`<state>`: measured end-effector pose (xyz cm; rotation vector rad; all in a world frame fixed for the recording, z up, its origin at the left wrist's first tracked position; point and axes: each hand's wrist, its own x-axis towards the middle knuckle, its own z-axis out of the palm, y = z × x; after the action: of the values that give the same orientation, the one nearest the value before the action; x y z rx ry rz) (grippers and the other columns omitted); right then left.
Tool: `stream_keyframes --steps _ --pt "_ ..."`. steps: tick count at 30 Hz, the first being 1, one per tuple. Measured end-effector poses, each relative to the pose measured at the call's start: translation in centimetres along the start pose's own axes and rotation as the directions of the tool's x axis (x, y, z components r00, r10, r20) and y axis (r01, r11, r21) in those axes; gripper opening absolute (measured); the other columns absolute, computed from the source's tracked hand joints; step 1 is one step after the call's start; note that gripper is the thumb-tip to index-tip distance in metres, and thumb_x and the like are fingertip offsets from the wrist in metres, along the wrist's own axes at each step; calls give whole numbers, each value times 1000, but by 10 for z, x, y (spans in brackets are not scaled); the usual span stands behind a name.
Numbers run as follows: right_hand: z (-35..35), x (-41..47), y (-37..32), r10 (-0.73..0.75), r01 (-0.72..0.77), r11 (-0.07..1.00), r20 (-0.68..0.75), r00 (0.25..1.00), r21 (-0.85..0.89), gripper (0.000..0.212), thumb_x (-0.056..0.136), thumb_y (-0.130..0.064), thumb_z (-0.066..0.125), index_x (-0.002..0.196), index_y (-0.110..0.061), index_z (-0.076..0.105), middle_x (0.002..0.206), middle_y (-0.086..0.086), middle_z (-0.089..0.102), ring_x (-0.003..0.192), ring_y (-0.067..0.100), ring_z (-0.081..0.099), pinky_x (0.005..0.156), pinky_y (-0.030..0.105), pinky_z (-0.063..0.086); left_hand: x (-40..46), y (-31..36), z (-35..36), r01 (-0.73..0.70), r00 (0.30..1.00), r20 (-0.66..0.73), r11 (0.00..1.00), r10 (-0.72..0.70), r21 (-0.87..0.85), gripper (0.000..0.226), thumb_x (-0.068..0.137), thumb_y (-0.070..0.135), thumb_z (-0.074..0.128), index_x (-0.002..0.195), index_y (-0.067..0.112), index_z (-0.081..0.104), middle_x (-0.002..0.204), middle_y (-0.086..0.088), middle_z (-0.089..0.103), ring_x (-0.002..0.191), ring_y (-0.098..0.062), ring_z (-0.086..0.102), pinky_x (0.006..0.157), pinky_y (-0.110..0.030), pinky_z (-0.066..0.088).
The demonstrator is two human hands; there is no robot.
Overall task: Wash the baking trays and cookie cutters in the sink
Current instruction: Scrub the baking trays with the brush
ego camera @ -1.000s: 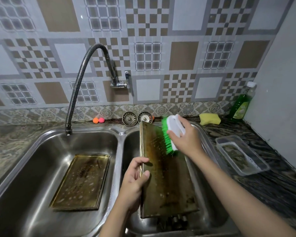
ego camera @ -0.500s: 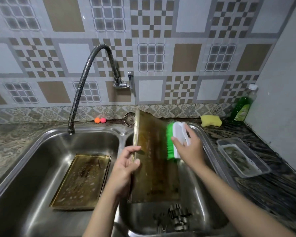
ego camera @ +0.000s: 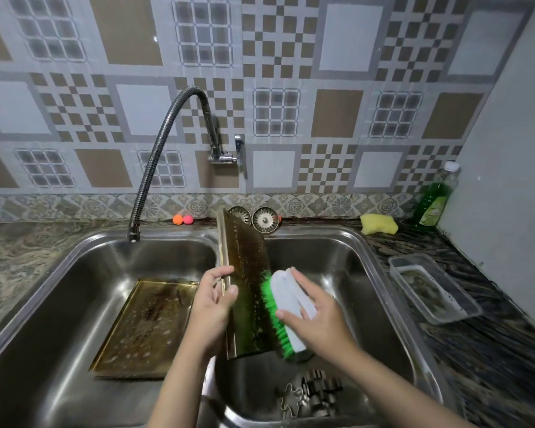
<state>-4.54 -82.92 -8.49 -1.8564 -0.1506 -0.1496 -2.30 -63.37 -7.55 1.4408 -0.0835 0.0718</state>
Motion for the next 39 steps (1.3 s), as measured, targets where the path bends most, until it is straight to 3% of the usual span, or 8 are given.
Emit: stream_keyframes --steps 6,11,15,18,24,28,33,39 --pt "2 33 -52 -69 76 995 110 992 -69 38 91 -22 62 126 -35 54 93 -40 59 96 -21 54 87 6 40 -15 4 23 -121 990 101 965 100 233 26 77 13 53 101 21 54 104 3 59 89 10 55 84 -6 39" --pt "15 69 -82 -43 62 989 146 988 -133 34 87 -37 66 120 -35 64 121 -16 64 111 -1 55 101 23 41 -25 16 26 -227 972 151 893 182 389 25 82 15 53 103 28 51 92 8 60 78 -12 55 76 -18 44" --pt "37 85 -99 -55 51 986 -23 998 -161 21 75 -27 75 93 -37 72 98 -16 70 93 11 64 92 37 52 -28 34 17 -288 958 152 812 244 508 25 84 22 54 107 29 50 76 16 58 57 -13 48 62 -28 40" --pt "49 87 -113 -80 60 985 -120 990 -164 25 73 -15 68 86 -36 73 83 -18 67 88 18 65 83 32 54 -31 44 3 -312 947 214 853 241 419 29 85 25 56 113 29 49 99 21 61 86 -9 62 82 -25 48" --pt "59 89 -114 -36 45 998 -154 987 53 25 80 -4 66 93 -24 72 94 -11 65 82 -6 55 87 21 49 -34 30 -80 -101 968 -168 900 188 425 25 84 33 60 108 37 53 115 12 61 110 -6 57 98 -31 44" --pt "85 93 -91 106 -84 974 -96 990 209 28 77 -3 69 85 -29 75 103 -1 71 100 16 66 95 39 52 -38 11 -131 293 950 -200 902 -238 316 20 95 18 53 104 34 60 111 4 61 103 -13 59 84 -33 47" --pt "122 95 -60 206 -199 943 1 979 268 24 80 -4 71 94 -24 75 94 6 71 53 -6 55 52 7 42 -43 -9 -159 406 871 -237 902 -430 -145 34 95 -6 40 99 14 68 94 -17 67 78 -23 62 76 -39 52" --pt "122 92 -37 246 -237 938 -2 969 251 20 84 -7 69 104 -9 72 62 -11 54 39 -6 46 43 4 34 -11 -35 -211 466 776 -439 881 -453 -86 38 96 -6 35 105 15 66 88 -11 65 71 -20 57 64 -30 50"
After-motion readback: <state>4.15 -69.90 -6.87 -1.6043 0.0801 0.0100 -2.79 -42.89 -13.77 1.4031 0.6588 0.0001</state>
